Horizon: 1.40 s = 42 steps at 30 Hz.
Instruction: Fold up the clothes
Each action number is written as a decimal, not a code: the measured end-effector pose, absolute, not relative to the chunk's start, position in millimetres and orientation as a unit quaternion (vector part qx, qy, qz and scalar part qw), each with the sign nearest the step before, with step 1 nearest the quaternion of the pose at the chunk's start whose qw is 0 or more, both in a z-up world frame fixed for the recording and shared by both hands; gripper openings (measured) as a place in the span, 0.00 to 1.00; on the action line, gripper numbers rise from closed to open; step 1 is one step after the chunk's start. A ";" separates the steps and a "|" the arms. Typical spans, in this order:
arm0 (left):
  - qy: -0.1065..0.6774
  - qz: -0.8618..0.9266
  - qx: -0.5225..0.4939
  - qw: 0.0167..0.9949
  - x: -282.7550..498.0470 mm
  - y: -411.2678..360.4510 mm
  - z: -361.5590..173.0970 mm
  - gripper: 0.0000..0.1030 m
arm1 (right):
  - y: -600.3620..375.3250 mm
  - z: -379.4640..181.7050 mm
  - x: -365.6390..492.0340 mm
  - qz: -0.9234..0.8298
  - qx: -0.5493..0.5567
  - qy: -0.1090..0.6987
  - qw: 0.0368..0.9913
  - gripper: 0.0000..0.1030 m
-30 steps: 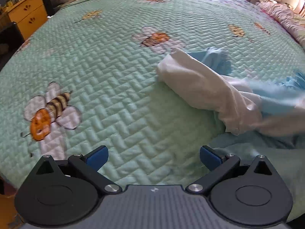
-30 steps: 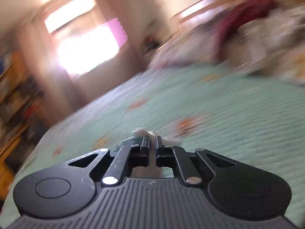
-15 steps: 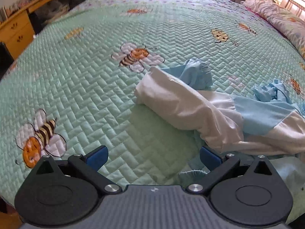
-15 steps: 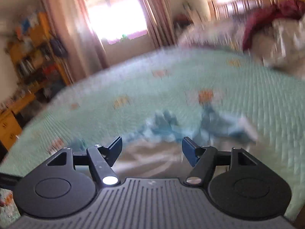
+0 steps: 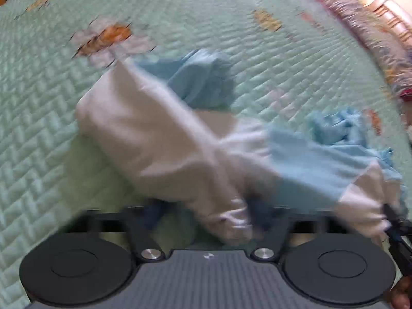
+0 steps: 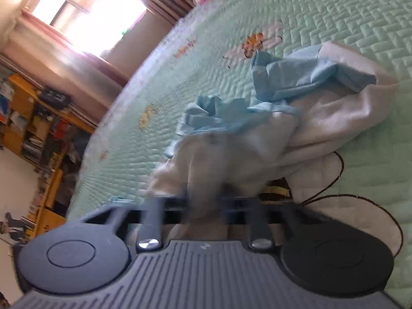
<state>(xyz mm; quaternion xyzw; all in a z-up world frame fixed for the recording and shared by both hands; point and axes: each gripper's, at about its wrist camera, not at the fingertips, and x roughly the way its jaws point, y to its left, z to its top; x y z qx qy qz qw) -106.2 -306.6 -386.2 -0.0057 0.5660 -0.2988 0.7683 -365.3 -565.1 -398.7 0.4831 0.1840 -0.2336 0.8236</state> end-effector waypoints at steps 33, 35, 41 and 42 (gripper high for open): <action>0.425 -0.253 -0.056 0.867 -167.4 -123.2 -291.3 0.52 | -485.8 -297.6 -394.0 -0.170 0.350 0.154 0.908 0.43; 0.403 -0.278 -0.012 0.872 -175.5 -136.5 -286.4 0.53 | -501.3 -310.8 -405.5 -0.197 0.370 0.164 0.893 0.48; 0.318 -0.347 0.119 0.874 -212.1 -196.0 -268.8 0.75 | -529.7 -359.7 -434.0 -0.219 0.457 0.196 0.839 0.48; 0.316 -0.357 0.127 0.870 -217.5 -203.4 -270.1 0.76 | -525.9 -362.1 -429.6 -0.217 0.453 0.200 0.841 0.48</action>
